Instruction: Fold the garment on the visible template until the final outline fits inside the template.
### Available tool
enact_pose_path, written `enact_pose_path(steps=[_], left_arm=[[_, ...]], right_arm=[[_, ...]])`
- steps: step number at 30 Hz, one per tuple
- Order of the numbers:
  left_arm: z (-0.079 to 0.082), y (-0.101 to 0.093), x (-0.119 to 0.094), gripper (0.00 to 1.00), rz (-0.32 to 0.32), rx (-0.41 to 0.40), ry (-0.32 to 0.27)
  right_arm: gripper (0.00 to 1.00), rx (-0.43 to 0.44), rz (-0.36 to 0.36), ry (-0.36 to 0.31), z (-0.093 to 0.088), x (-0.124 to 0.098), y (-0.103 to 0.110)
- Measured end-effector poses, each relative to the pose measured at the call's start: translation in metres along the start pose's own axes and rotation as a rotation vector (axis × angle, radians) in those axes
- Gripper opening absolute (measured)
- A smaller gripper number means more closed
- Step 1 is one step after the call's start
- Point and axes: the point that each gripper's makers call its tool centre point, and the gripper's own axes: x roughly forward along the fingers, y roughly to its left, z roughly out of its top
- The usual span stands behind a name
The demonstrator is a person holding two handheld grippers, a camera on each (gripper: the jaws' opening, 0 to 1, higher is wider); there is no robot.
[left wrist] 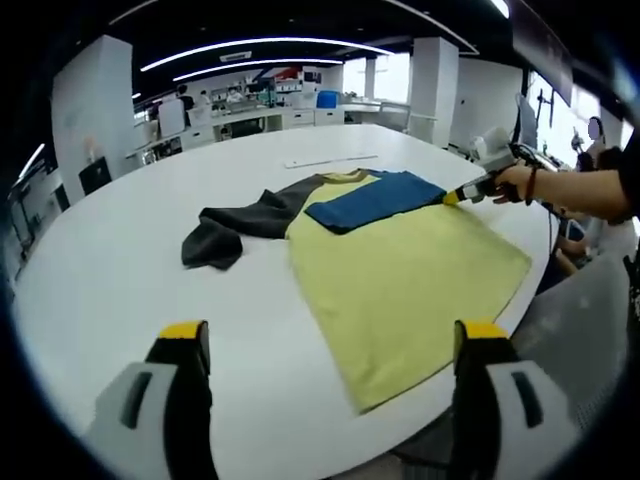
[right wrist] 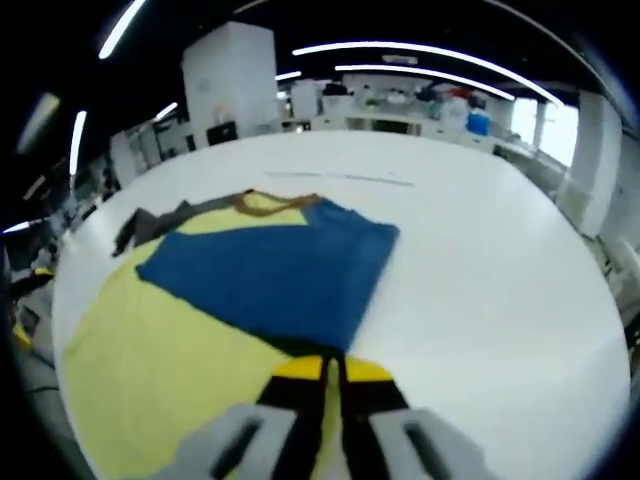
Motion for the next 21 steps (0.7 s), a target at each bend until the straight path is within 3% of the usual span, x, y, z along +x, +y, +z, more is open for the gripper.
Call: enact_pose_path(steps=[14,21], left_arm=[[0.004,0.016,0.002,0.96,0.026,-0.018,0.000],[0.002,0.025,0.007,0.87,0.055,-0.036,0.017]], right_arm=[[0.00,-0.044,0.003,0.034,0.000,-0.003,-0.012],[0.00,-0.043,-0.004,0.043,-0.001,-0.005,-0.024]])
